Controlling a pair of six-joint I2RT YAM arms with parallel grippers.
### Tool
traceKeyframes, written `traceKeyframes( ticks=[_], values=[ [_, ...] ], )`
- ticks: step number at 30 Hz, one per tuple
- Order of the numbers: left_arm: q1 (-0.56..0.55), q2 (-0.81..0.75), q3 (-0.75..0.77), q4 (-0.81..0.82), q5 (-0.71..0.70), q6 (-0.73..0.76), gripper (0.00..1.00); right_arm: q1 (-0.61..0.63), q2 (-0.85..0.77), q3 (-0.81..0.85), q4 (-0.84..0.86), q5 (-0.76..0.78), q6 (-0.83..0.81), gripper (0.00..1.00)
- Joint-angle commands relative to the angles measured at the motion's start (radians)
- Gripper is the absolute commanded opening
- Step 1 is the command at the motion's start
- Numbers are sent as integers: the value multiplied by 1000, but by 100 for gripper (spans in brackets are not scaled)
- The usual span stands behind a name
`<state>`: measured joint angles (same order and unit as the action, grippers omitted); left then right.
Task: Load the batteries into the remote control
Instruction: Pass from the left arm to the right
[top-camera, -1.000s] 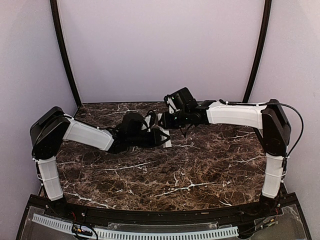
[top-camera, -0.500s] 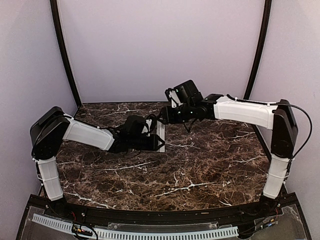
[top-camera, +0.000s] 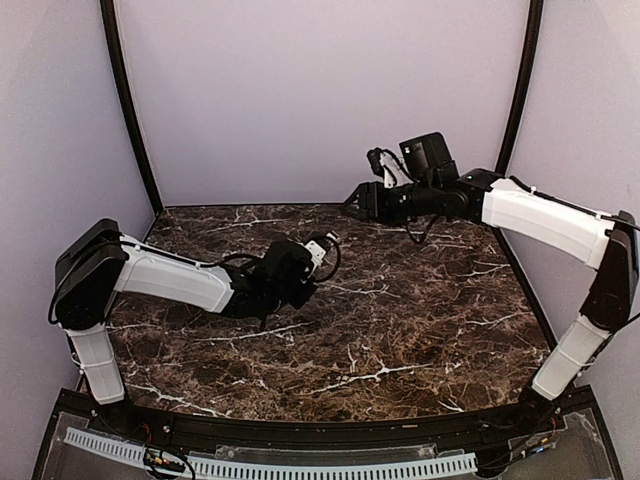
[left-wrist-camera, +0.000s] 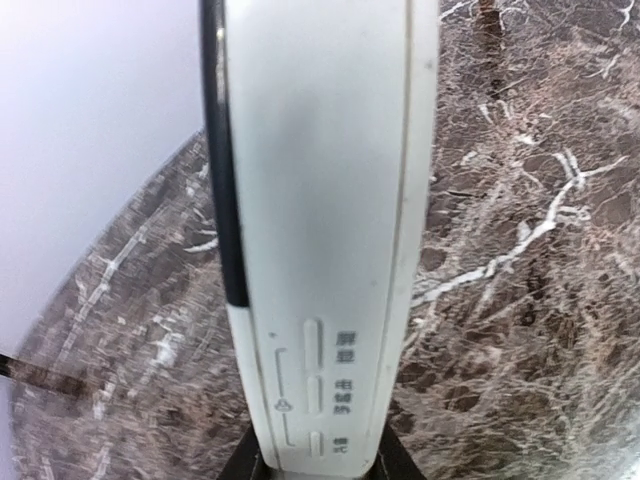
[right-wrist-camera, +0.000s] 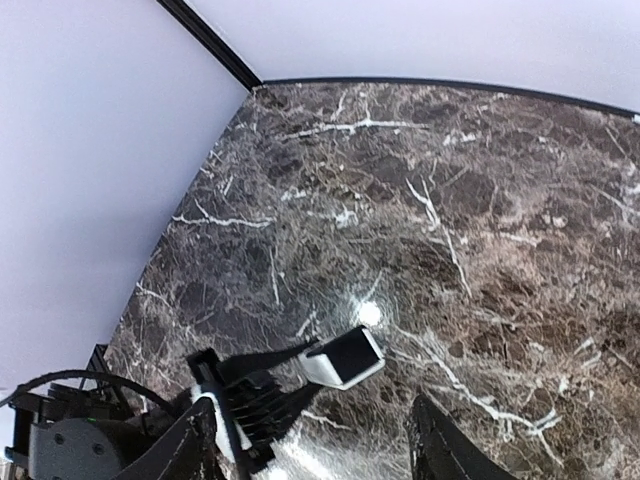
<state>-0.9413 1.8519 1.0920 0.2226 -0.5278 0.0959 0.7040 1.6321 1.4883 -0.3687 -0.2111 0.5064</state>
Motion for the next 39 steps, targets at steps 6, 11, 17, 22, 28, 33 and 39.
traceKeyframes(
  ticks=[6, 11, 17, 22, 28, 33, 39],
  values=[
    [-69, 0, -125, 573, -421, 768, 0, -42, -97, -214, 53, -190, 157, 70],
    [-104, 93, -163, 968, -467, 1075, 0, -58, -159, -369, 267, -272, 311, 80],
    [-131, 189, -166, 1325, -469, 1418, 0, -58, -142, -461, 494, -301, 480, 75],
    [-143, 194, -166, 1377, -464, 1456, 0, -57, -113, -495, 522, -308, 525, 75],
    [-148, 194, -165, 1394, -461, 1462, 0, -57, -99, -522, 507, -257, 522, 78],
    [-149, 192, -161, 1394, -463, 1449, 0, -57, -40, -502, 524, -298, 534, 81],
    [-155, 188, -147, 1394, -464, 1428, 0, -58, 10, -506, 598, -324, 581, 81]
  ],
)
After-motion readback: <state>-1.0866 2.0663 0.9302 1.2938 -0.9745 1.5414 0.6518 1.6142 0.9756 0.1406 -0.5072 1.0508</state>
